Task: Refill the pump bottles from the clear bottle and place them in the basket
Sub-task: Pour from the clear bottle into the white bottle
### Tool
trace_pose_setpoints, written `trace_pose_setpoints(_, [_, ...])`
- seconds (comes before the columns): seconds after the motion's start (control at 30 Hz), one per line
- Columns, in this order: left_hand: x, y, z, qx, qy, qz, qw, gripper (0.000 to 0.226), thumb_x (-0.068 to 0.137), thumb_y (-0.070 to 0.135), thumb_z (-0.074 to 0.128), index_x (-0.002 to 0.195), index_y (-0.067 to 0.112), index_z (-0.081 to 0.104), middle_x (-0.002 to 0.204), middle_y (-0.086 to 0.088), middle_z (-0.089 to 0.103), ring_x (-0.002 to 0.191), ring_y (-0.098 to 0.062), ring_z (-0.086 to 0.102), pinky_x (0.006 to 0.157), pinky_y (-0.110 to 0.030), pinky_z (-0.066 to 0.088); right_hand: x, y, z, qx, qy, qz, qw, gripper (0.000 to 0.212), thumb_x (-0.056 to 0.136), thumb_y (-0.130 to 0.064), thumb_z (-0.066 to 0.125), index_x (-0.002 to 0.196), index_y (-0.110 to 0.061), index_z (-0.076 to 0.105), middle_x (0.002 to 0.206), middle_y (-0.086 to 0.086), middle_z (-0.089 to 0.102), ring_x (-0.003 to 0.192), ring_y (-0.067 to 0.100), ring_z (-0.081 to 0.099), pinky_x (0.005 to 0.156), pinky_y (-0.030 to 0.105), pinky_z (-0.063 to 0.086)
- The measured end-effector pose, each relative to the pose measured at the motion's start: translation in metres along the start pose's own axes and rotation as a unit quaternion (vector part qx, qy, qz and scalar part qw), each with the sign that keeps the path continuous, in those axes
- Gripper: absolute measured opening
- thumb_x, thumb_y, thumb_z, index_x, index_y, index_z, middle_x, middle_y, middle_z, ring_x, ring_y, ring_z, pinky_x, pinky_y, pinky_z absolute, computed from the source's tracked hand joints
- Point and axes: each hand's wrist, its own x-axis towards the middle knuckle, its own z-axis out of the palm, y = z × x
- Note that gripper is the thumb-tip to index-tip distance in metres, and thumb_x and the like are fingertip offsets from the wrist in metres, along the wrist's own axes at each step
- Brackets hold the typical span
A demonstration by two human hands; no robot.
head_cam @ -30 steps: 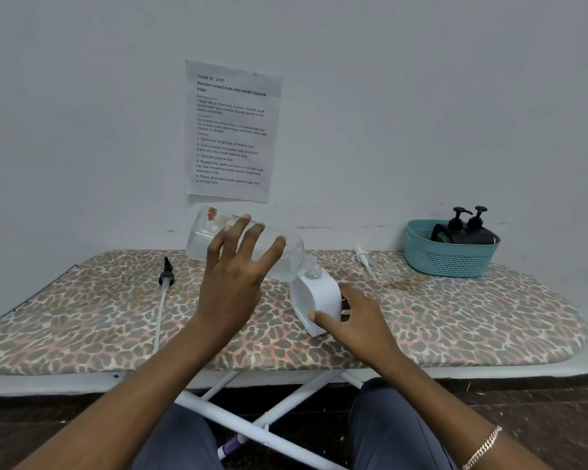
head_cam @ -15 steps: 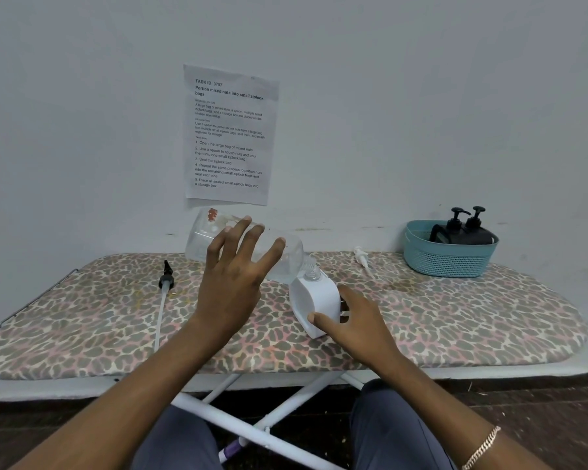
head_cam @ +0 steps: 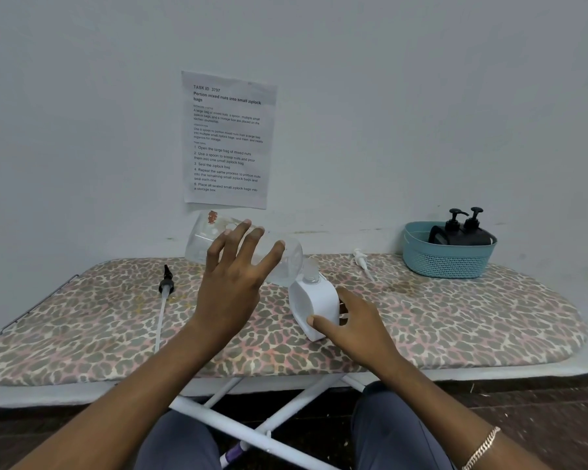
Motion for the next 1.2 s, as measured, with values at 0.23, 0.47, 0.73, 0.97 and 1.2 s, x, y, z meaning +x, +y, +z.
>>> trace_pose_setpoints(0.23, [0.0012, -0.0003, -0.0015, 0.008, -0.010, 0.006, 1.000, 0.084, 0.062, -0.021, 0.057, 0.136, 0.018, 0.067, 0.139, -0.018, 0.061, 0.142, -0.040, 0.048, 0.116, -0.049, 0.025, 0.0006, 0.0008, 0.0006, -0.005, -0.002, 0.002, 1.000, 0.057, 0.083, -0.049, 0.078, 0.134, -0.029, 0.060, 0.114, -0.016, 0.065, 0.100, 0.000, 0.061, 0.079, 0.022, 0.053])
trace_pose_setpoints(0.47, [0.0024, -0.0003, -0.0039, 0.012, -0.021, 0.010, 1.000, 0.084, 0.062, -0.020, 0.056, 0.135, 0.018, 0.067, 0.138, -0.019, 0.062, 0.137, -0.040, 0.055, 0.116, -0.049, 0.024, 0.0006, 0.0025, 0.0010, -0.009, -0.002, -0.001, 1.000, 0.057, 0.083, -0.050, 0.077, 0.133, -0.029, 0.061, 0.116, -0.014, 0.067, 0.101, 0.001, 0.062, 0.081, 0.027, 0.056])
trace_pose_setpoints(0.73, [0.0033, -0.0006, -0.0052, 0.011, -0.021, 0.014, 1.000, 0.083, 0.063, -0.021, 0.053, 0.135, 0.018, 0.066, 0.138, -0.018, 0.061, 0.145, -0.041, 0.047, 0.116, -0.050, 0.025, 0.0007, 0.0021, 0.0009, -0.007, -0.003, -0.002, 1.000, 0.056, 0.083, -0.049, 0.077, 0.133, -0.029, 0.061, 0.115, -0.015, 0.066, 0.100, 0.000, 0.061, 0.081, 0.026, 0.055])
trace_pose_setpoints(0.97, [0.0032, -0.0018, -0.0042, 0.015, -0.026, 0.015, 0.999, 0.081, 0.065, -0.018, 0.050, 0.135, 0.018, 0.066, 0.137, -0.018, 0.063, 0.136, -0.040, 0.055, 0.114, -0.051, 0.026, 0.0013, 0.0017, 0.0008, -0.008, -0.006, 0.000, 1.000, 0.058, 0.083, -0.049, 0.077, 0.134, -0.028, 0.060, 0.115, -0.017, 0.065, 0.099, 0.000, 0.061, 0.079, 0.023, 0.054])
trace_pose_setpoints(1.2, [0.0052, -0.0022, -0.0054, 0.017, -0.020, 0.023, 0.999, 0.080, 0.065, -0.020, 0.051, 0.134, 0.017, 0.067, 0.138, -0.018, 0.063, 0.148, -0.041, 0.045, 0.114, -0.051, 0.025, 0.0017, 0.0029, 0.0010, -0.010, -0.005, 0.002, 1.000, 0.059, 0.082, -0.053, 0.076, 0.133, -0.028, 0.061, 0.115, -0.015, 0.066, 0.101, 0.002, 0.062, 0.081, 0.030, 0.057])
